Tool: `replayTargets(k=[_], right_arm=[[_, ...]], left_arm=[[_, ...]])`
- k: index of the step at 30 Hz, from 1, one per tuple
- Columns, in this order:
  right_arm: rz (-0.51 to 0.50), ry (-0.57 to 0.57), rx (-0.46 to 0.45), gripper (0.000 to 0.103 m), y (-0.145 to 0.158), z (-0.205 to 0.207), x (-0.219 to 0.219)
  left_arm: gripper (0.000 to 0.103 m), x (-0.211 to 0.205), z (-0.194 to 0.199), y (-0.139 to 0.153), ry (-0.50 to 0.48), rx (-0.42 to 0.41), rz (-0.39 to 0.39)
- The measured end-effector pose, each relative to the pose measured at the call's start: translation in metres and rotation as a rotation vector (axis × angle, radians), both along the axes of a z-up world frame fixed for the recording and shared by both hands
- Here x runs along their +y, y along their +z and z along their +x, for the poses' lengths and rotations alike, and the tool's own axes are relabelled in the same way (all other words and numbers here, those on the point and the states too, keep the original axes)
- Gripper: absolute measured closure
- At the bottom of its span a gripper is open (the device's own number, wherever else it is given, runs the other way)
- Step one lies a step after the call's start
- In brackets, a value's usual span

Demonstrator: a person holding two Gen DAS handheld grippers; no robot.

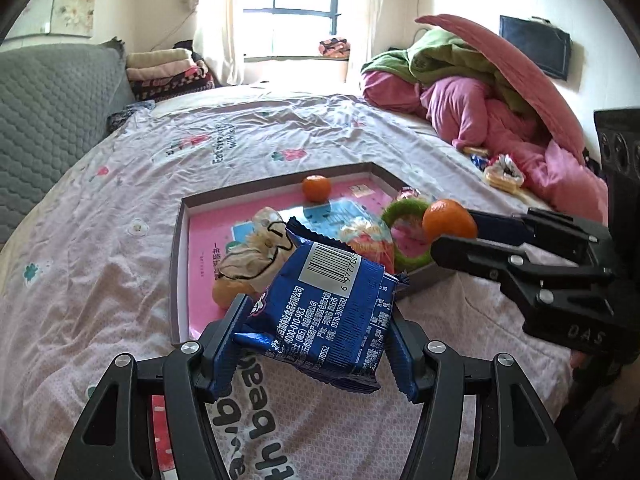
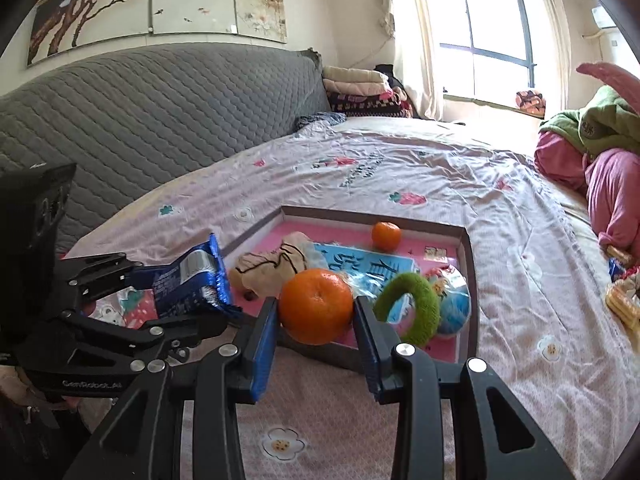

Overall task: Organize objects
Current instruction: 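Lift and carry the snack packet and orange over the tray with both grippers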

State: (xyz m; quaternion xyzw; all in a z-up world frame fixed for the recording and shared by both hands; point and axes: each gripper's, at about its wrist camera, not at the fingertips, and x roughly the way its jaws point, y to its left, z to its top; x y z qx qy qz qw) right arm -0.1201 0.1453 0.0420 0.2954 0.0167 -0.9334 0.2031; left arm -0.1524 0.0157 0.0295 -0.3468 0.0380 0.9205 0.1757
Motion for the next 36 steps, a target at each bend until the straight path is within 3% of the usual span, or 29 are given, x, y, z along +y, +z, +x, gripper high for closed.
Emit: replayTargets(k=[21, 36], right_arm=[[-0.053, 0.006, 0.060, 0.065, 0.022, 0.003, -0.010], [-0.079, 0.006, 0.133, 0.065, 0.041, -0.005, -0.022]], left_arm=[[0.038, -0.018, -0.010, 0.037, 0.077, 0.096, 0.024], [0.038, -0.056, -0.027, 0.064, 0.191, 0.134, 0.068]])
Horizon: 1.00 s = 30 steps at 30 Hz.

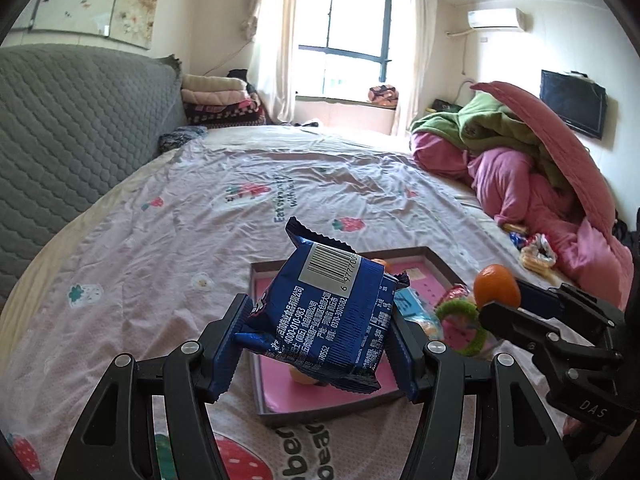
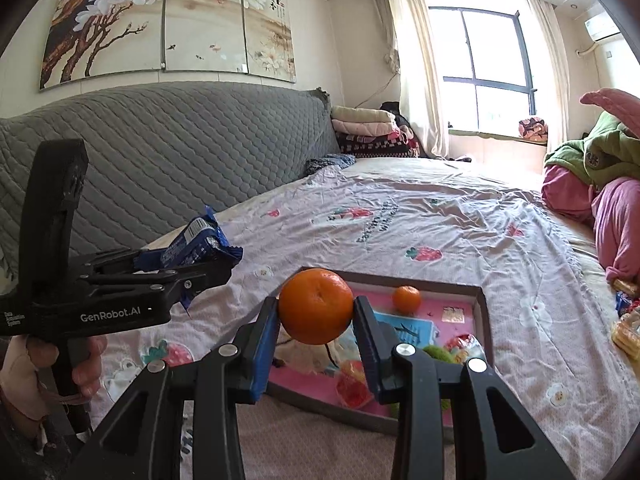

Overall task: Organize objects
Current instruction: 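Lift and carry the snack packet and orange over the tray with both grippers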

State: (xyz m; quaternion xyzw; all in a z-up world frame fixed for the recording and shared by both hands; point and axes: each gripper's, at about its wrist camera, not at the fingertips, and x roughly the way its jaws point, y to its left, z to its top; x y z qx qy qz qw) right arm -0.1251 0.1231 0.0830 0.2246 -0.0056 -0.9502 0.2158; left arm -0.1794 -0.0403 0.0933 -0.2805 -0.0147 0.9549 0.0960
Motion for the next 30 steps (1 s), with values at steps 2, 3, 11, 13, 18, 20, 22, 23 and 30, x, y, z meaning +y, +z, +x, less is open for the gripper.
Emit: replayTargets(k=[2, 3, 11, 13, 18, 20, 22, 23, 30], right_arm=[[0.003, 0.007, 0.007, 0.065, 0.001, -0.003, -0.003], [0.004, 0.008, 0.013, 0.065, 0.002, -0.004, -0.006], [0.031, 0.032, 0.024, 0.065, 0.000, -0.013, -0.021], [0.043, 0.036, 0.027, 0.065, 0.000, -0.016, -0.024], [0.052, 0.049, 0.012, 0.065, -0.005, -0.024, -0.028], [0.062, 0.056, 0.001, 0.065, -0.009, -0.027, -0.031], [0.071, 0.062, -0.011, 0.065, -0.012, -0.029, -0.033], [0.074, 0.064, -0.015, 0.065, -0.014, -0.029, -0.034], [0.125, 0.087, -0.094, 0.065, -0.043, -0.041, -0.046]], left_arm=[[0.038, -0.004, -0.003, 0.001, 0.013, -0.001, 0.003], [0.038, -0.007, -0.005, 0.002, 0.018, 0.000, 0.007], [0.038, -0.017, -0.019, -0.006, 0.051, -0.013, 0.007], [0.038, -0.017, -0.024, -0.009, 0.060, -0.018, 0.001], [0.038, -0.014, -0.035, -0.019, 0.071, -0.037, -0.013], [0.038, -0.012, -0.042, -0.025, 0.074, -0.054, -0.021], [0.038, -0.009, -0.047, -0.033, 0.078, -0.071, -0.026], [0.038, -0.008, -0.051, -0.036, 0.081, -0.081, -0.032], [0.038, -0.004, -0.078, -0.066, 0.091, -0.158, -0.065]])
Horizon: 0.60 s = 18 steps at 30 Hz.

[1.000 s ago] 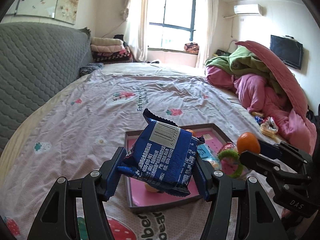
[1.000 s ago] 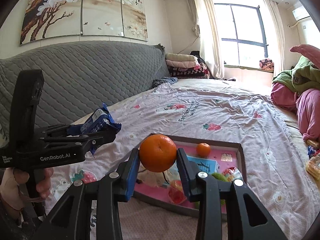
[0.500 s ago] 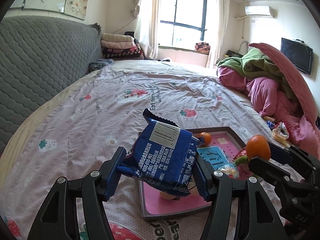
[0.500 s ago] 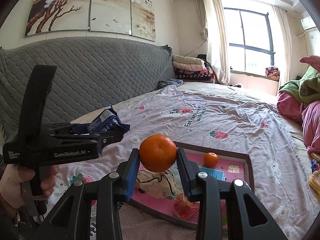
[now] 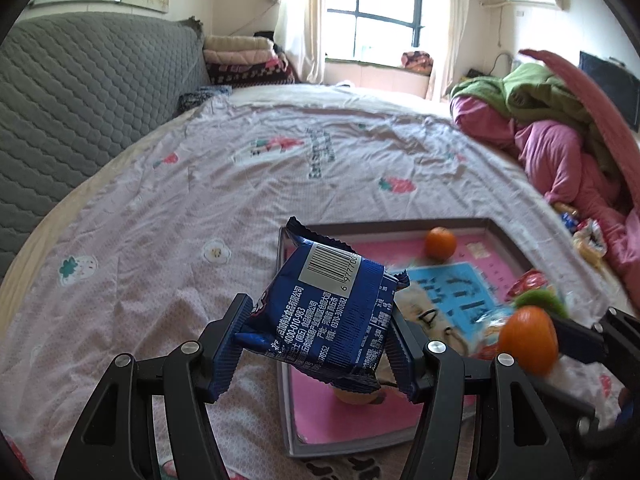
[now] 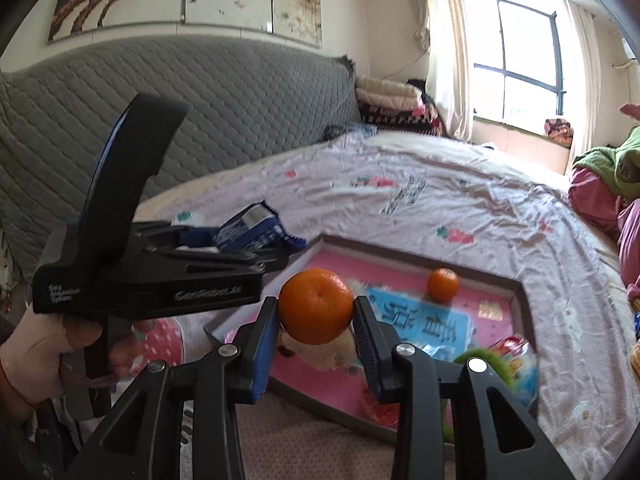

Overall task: Organize objects
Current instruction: 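Lift and carry the snack packet and orange over the tray with both grippers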

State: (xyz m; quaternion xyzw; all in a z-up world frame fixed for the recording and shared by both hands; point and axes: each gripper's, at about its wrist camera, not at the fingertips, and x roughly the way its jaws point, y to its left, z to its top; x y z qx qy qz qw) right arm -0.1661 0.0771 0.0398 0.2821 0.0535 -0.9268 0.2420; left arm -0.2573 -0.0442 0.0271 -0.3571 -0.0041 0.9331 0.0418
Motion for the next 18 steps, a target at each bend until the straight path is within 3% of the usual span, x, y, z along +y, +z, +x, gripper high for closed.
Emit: replayTargets(k=[10, 18], right_arm=[[0.084, 0.003, -0.090, 0.065, -0.037, -0.019, -0.013], [0.136, 0.009, -0.140, 0.065, -0.057, -0.033, -0.019]], left_arm=[[0.038, 0.005, -0.033, -0.037, -0.015, -0.118, -0.009], [0.038, 0.006, -0.044, -0.046, -0.029, -0.158, -0.022]])
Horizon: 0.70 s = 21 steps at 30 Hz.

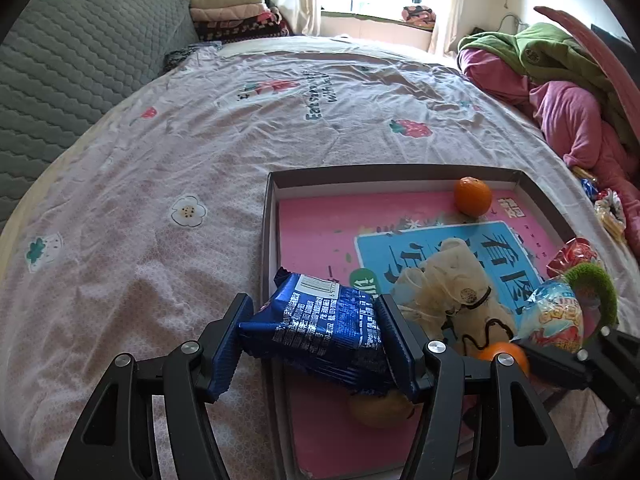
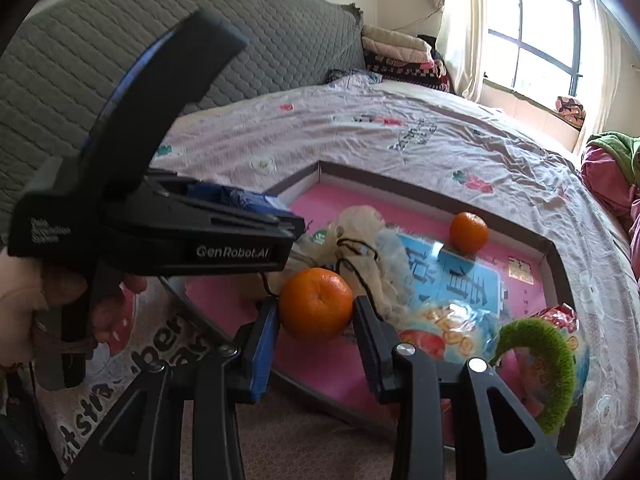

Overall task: Organize objects
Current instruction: 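Lift and carry the snack packet and orange over the tray with both grippers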

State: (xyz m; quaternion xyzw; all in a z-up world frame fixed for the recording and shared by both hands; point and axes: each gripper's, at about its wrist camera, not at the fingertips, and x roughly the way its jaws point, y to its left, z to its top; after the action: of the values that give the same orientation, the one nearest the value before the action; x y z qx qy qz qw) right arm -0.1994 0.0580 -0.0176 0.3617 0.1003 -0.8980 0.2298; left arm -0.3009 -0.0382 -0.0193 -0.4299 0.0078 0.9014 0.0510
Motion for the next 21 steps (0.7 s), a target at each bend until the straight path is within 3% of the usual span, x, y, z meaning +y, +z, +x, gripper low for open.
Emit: replayTargets(k=[21], right_arm=[[-0.062, -0.010, -0.092, 0.065, -0.006, -0.013, 0.005]], left_arm=[[0.038, 0.003, 0.006, -0.005, -0.007, -0.022, -0.034]])
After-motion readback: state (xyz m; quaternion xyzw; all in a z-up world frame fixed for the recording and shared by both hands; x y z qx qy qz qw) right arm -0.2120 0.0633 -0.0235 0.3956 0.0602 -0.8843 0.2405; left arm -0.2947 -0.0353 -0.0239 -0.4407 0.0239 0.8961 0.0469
